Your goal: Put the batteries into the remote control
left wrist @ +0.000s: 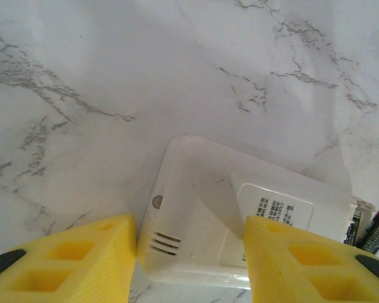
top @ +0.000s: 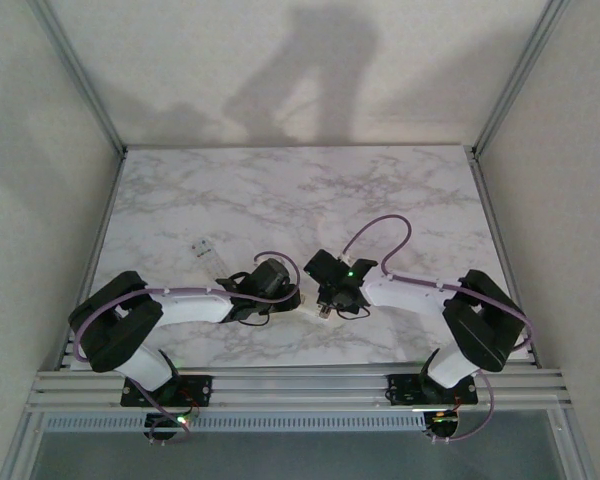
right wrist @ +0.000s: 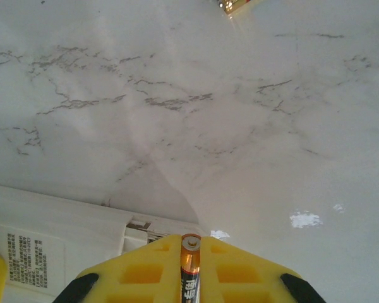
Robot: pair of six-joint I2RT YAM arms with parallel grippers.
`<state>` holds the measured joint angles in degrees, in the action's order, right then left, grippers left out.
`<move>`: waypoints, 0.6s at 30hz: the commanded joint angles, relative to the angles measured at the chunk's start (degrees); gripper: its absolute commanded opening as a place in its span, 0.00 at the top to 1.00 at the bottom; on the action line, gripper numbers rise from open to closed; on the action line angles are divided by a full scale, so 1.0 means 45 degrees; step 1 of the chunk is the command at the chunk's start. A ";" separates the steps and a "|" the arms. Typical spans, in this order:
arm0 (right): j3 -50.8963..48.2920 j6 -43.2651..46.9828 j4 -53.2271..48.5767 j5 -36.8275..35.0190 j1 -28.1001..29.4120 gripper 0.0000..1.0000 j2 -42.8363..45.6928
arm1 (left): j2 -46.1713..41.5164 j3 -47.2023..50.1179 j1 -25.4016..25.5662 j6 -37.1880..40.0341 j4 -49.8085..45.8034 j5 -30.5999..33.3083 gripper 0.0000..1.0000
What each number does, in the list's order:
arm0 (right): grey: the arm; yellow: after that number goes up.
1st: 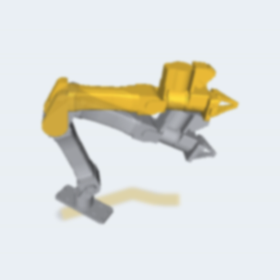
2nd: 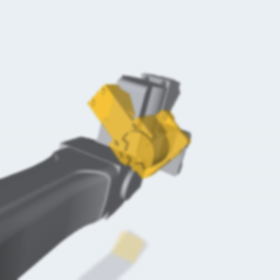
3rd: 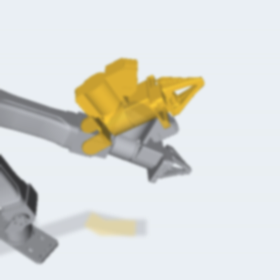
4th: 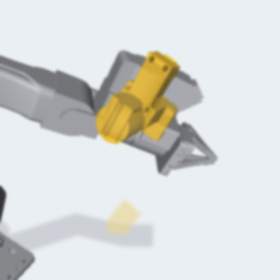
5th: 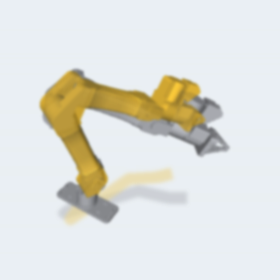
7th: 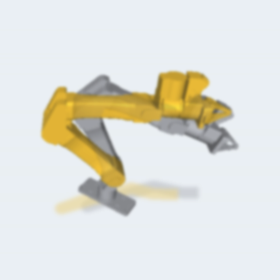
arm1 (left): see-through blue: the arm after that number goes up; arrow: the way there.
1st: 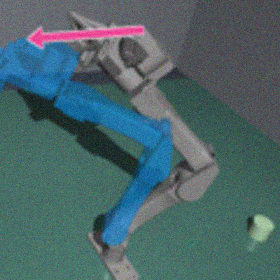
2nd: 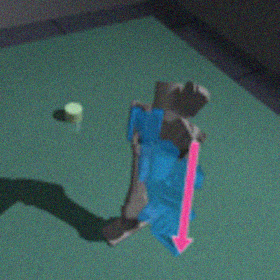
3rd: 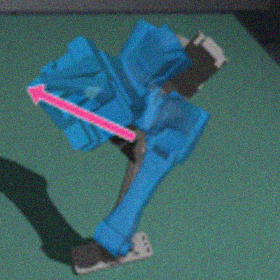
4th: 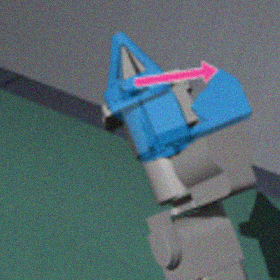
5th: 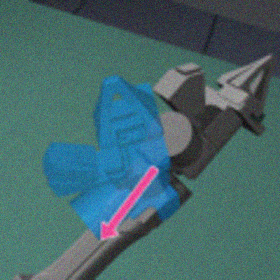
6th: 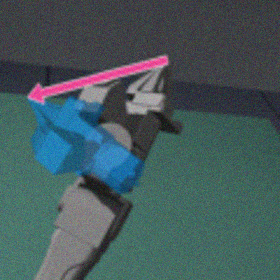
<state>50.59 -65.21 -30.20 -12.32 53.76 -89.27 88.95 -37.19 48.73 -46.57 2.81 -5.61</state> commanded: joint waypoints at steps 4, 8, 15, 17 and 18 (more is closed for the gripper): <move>-0.0066 -0.0322 0.0226 0.0337 -0.0036 0.87 -0.0281 | 0.0485 0.0051 0.0386 -0.0191 0.0879 -0.0882 0.52; -0.0180 -0.0431 0.0121 0.0401 -0.0012 0.83 -0.0038 | 0.0520 0.0066 0.0389 -0.0172 0.0916 -0.0883 0.52; -0.0050 -0.0281 -0.0370 0.0341 -0.0020 0.75 0.0496 | 0.0493 0.0091 0.0401 -0.0198 0.0919 -0.0865 0.52; 0.0054 -0.0168 -0.0661 0.0213 -0.0022 0.73 0.0615 | 0.0462 0.0100 0.0414 -0.0199 0.0937 -0.0864 0.52; 0.0100 -0.0126 -0.0817 0.0144 -0.0017 0.73 0.0720 | 0.0443 0.0120 0.0403 -0.0201 0.0929 -0.0864 0.52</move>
<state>50.35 -65.80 -30.41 -10.46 53.76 -88.01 88.99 -37.19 48.84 -46.57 3.03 -5.58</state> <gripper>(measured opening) 0.274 0.482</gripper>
